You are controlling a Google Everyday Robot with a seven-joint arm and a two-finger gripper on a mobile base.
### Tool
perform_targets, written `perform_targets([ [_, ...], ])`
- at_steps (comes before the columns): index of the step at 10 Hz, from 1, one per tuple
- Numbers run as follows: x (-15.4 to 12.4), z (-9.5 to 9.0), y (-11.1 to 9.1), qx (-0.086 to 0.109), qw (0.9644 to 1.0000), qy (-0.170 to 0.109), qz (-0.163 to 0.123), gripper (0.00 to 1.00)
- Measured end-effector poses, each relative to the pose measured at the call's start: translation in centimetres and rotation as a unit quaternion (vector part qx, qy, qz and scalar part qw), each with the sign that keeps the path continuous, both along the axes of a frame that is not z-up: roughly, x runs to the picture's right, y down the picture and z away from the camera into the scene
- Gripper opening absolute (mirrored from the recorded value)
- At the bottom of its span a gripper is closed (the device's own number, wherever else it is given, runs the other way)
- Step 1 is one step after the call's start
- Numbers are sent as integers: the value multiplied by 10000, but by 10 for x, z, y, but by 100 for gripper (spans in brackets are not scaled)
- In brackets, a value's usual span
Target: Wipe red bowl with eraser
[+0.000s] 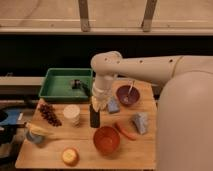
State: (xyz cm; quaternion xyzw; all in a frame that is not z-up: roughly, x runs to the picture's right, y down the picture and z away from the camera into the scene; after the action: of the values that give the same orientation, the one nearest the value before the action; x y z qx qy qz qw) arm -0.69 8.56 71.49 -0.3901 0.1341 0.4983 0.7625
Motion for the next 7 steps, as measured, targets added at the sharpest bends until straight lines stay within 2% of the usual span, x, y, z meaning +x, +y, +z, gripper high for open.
perform_targets([
  [3,36,-16,-4,78,9990,-106,431,0],
  [5,51,-20,0,28,9981,-78,609,0],
  [7,61,-20,12,-124,9973,-4,726,0],
])
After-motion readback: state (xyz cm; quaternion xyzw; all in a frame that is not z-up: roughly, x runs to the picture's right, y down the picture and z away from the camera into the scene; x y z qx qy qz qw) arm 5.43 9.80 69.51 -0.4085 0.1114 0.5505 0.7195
